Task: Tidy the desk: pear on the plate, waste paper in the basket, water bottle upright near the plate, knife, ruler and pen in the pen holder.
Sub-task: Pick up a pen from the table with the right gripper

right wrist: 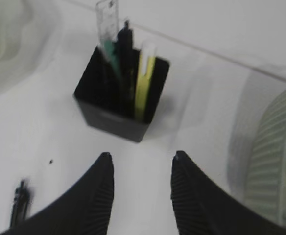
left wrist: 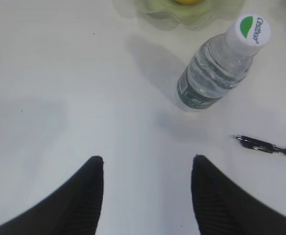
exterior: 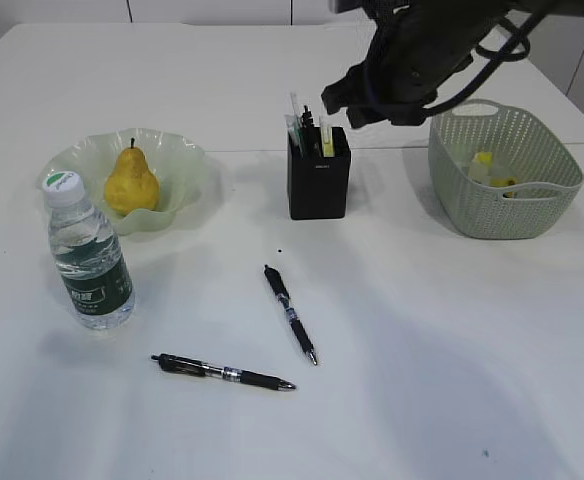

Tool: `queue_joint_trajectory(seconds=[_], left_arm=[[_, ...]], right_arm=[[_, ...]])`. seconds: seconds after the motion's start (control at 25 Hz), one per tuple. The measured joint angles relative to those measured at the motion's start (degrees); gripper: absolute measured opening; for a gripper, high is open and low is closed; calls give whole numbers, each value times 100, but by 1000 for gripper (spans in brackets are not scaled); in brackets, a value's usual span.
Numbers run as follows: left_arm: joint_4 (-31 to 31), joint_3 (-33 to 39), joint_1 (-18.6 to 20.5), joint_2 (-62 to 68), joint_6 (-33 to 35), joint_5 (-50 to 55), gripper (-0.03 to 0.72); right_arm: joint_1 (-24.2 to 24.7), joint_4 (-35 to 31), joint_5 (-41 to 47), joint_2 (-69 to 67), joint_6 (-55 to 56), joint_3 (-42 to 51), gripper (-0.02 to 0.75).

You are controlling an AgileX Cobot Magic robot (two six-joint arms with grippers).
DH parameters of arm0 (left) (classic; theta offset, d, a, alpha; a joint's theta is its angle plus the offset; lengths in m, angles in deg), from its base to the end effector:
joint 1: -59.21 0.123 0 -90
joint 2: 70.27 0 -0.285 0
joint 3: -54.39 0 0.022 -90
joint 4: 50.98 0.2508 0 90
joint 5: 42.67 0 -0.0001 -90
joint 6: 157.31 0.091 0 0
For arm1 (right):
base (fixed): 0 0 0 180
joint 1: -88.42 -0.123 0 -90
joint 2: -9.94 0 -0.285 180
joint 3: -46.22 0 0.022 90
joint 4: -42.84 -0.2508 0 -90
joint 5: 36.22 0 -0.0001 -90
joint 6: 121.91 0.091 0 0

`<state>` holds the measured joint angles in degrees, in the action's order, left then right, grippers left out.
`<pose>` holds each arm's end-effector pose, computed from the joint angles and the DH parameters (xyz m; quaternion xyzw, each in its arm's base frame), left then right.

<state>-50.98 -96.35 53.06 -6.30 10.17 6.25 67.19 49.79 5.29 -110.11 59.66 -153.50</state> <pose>0.1813 -0.0195 0.3150 -0.0526 0.9445 -0.0526 0.3200 0.4218 0.1560 0.2752 -0.1904 0.9244 0.0127 0.3303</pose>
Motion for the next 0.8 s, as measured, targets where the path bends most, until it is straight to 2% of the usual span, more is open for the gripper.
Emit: queue_joint_trajectory(seconds=[0.12,0.28,0.56,0.8], left_arm=[[0,0,0,0,0,-7,402],[0,0,0,0,0,-7,402],[0,0,0,0,0,-7,402],[0,0,0,0,0,-13,402]], right_arm=[[0,-695,700,34,-413,0,296],[-9,-1237,1474,55,-523,0,296],[-425,-1277,1867,63,123,0,301],[-856,-819,1936,23,534,0,301]])
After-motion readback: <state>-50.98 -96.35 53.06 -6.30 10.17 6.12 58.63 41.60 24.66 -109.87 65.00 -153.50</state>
